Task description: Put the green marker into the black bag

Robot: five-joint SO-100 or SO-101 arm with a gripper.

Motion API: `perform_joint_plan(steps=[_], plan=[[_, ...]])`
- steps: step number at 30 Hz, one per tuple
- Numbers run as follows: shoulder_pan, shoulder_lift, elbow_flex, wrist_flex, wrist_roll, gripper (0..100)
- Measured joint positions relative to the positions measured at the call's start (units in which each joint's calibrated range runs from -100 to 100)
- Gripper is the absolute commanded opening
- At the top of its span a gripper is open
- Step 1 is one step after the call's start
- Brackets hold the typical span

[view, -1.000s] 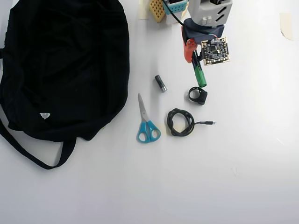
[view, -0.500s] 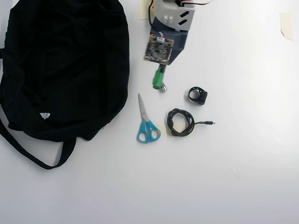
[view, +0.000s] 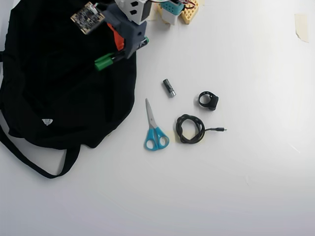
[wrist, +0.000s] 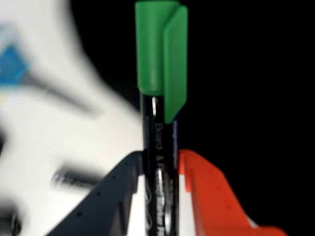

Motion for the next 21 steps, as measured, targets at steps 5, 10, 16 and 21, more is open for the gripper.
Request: perform_joint_plan(steps=[5,10,16,21], plan=[[13.4,0.9,-0.1,-6.4,-0.4,2],[19.3,26.5,-9.0,-15.6,0.2,2],[26.7,36.6,-19.6,-15.7,1.5,4],[27.2,36.6,-19.6,-15.7,1.5,23]])
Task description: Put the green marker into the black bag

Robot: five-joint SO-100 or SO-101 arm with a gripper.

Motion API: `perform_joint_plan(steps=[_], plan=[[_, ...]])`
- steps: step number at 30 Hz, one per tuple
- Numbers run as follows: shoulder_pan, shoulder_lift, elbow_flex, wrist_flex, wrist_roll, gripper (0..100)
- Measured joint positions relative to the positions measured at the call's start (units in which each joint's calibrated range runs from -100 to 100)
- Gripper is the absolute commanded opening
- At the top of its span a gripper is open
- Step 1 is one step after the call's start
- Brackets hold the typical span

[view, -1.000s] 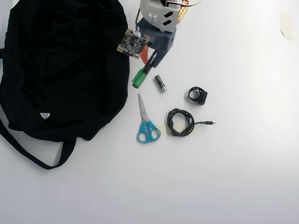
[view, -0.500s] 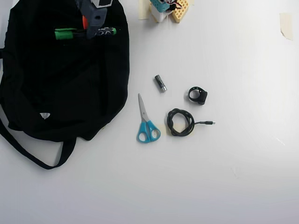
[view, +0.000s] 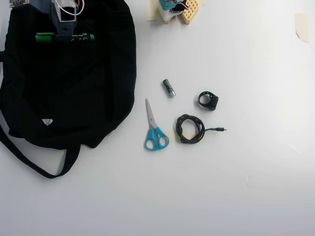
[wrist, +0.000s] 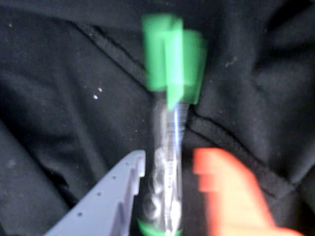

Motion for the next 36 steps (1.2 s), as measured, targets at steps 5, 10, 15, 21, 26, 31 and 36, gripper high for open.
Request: perform_joint_plan(steps=[5,10,15,21,26,31,36], plan=[[-5.1,-9.5,-0.9,8.6,-0.8,22],[-22.7,-38.1,15.8,13.5,-3.1,22],[-49.7,-52.5,26.4,13.5,-5.2,2],[-59.4,-62.4,31.4,13.4,-5.0,2],[-59.7,-73.1,42.8,13.4,-1.0,2],[-60.0,-87.9,58.1,10.8,0.5,2],[-60.1,-100.4,72.2,9.7,0.8,2]])
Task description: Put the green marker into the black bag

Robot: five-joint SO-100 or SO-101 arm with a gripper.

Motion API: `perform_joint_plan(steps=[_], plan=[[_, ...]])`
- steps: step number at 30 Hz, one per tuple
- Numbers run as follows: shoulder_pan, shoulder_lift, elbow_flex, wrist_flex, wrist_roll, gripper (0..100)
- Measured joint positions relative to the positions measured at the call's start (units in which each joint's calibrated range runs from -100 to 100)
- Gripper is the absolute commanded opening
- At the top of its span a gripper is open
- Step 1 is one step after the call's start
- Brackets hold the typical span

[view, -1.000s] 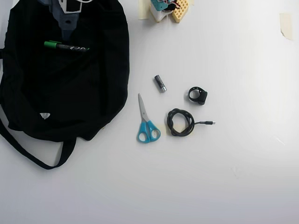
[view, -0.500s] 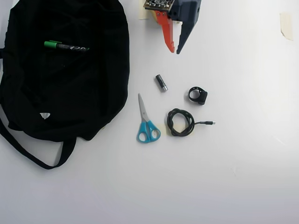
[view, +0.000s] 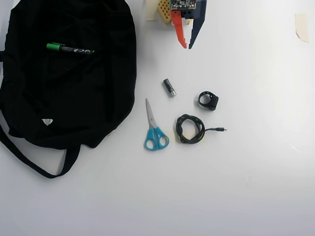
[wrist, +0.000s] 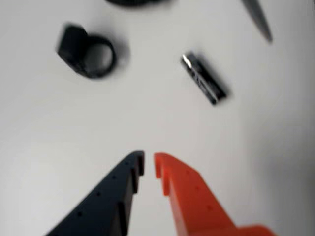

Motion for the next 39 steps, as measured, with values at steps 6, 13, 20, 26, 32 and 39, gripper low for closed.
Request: perform_joint_plan(steps=[6,13,20,26,32,39], plan=[[-2.1,-8.7,11.9,-0.1,1.7,2],[-2.5,-13.8,23.2,-0.9,4.5,2],[-2.9,-13.9,26.8,-1.0,4.7,2],[-2.9,-13.9,26.9,-1.0,4.7,2],[-2.9,-13.9,26.9,-1.0,4.7,2],[-2.9,-13.9,26.9,-1.0,4.7,2]])
